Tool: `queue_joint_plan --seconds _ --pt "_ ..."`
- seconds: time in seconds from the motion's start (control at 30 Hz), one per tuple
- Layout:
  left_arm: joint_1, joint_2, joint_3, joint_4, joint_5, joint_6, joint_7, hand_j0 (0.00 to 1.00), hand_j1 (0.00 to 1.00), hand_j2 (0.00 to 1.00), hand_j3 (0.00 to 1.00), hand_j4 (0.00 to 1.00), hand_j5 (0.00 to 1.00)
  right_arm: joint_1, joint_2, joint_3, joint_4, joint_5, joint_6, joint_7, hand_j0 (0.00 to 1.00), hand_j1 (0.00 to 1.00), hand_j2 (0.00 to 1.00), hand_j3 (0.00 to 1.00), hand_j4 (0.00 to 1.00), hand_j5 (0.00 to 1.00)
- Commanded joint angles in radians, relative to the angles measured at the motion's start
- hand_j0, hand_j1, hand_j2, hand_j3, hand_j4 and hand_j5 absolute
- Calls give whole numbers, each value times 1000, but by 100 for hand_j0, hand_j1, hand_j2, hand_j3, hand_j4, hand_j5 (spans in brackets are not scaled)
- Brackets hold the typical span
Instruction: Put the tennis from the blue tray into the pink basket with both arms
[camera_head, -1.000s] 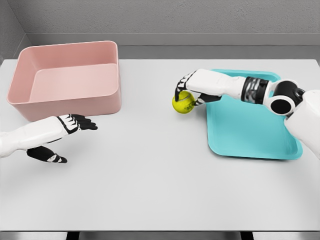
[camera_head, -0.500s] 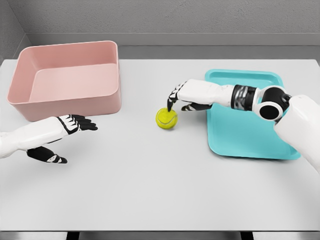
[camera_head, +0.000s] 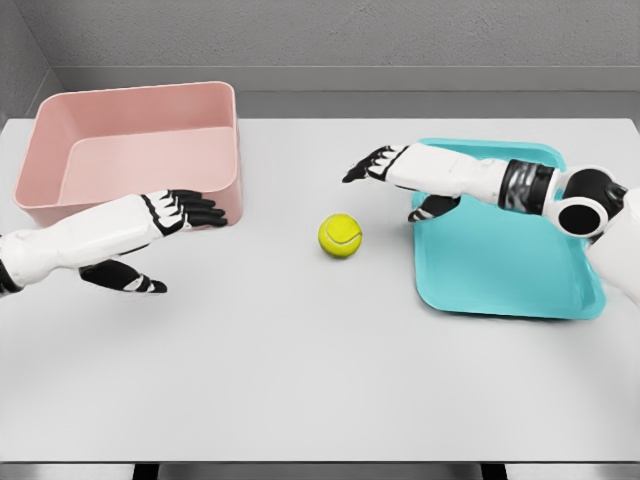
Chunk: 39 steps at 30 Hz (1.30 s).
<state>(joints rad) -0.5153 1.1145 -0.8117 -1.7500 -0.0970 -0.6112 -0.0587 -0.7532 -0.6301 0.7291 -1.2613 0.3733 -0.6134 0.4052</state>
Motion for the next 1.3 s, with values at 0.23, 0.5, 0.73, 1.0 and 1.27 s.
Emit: queue_joint_plan --seconds 0.23,0.5,0.73,1.0,1.27 --pt "-83 -156 -9 -11 -3 0 -10 100 100 100 100 100 100 49 -229 -223 -26 -22 3 101 100 100 100 100 100 100" --pt "-141 -298 -17 0 -3 0 -131 100 100 100 100 100 100 80 -211 -269 33 -20 3 192 100 100 100 100 100 100" --pt "-160 -436 -17 32 -63 0 -204 100 100 100 100 100 100 87 -210 -269 46 -19 3 193 100 100 100 100 100 100" --pt "-201 -504 -17 125 -63 0 -204 100 100 100 100 100 100 95 -221 -272 46 -17 3 192 100 100 100 100 100 100" --pt "-400 -507 -270 310 74 0 -202 100 100 100 100 100 100 97 -212 -272 46 -17 3 193 100 100 100 100 100 100"
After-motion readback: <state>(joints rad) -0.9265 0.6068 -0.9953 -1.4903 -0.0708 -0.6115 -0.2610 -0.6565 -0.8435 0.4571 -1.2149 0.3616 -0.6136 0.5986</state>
